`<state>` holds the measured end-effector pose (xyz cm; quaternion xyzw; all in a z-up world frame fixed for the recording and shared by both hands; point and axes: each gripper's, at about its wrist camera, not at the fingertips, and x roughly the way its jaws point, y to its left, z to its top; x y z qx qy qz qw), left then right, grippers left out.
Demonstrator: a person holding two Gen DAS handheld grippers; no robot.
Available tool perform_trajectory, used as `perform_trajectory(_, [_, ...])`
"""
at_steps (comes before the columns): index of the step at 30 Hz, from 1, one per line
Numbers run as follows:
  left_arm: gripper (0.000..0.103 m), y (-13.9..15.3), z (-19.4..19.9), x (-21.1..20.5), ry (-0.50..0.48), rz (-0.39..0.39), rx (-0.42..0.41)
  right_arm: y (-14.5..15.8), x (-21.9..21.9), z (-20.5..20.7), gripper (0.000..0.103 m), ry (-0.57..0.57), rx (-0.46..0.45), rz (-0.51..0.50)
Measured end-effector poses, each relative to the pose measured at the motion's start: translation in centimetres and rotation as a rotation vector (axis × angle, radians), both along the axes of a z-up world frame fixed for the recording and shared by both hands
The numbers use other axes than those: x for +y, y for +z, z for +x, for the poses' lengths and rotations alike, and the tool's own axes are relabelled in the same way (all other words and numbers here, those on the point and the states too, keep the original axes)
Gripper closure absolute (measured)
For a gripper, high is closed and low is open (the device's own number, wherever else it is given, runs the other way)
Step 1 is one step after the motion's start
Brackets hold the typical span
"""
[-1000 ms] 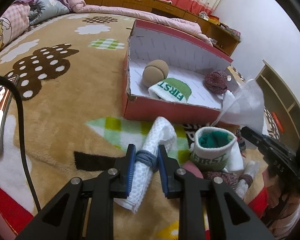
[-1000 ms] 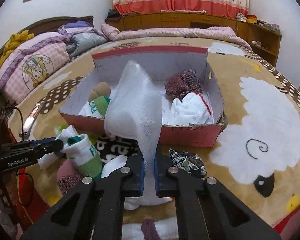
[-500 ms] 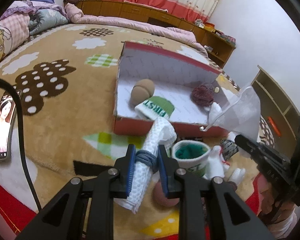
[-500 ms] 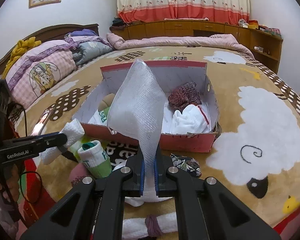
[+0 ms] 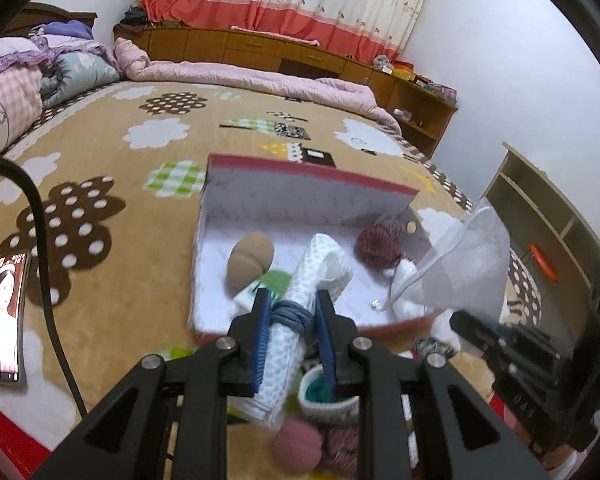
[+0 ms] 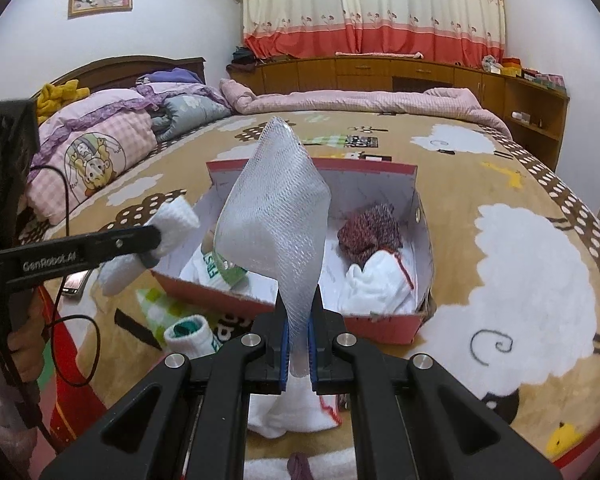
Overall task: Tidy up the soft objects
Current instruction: 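Lift the rolled towel and mesh bag and carry both over the shoebox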
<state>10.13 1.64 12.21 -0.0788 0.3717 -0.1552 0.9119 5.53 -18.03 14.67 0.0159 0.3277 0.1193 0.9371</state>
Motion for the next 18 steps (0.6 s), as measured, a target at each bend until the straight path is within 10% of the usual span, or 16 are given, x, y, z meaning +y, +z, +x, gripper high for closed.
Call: perform_trajectory(18, [0.08,0.6,7.2,-3.9,-0.001,0.021,0.007,-0.2,-0.7,4.1,0.095,-0.004,0.008,-0.013])
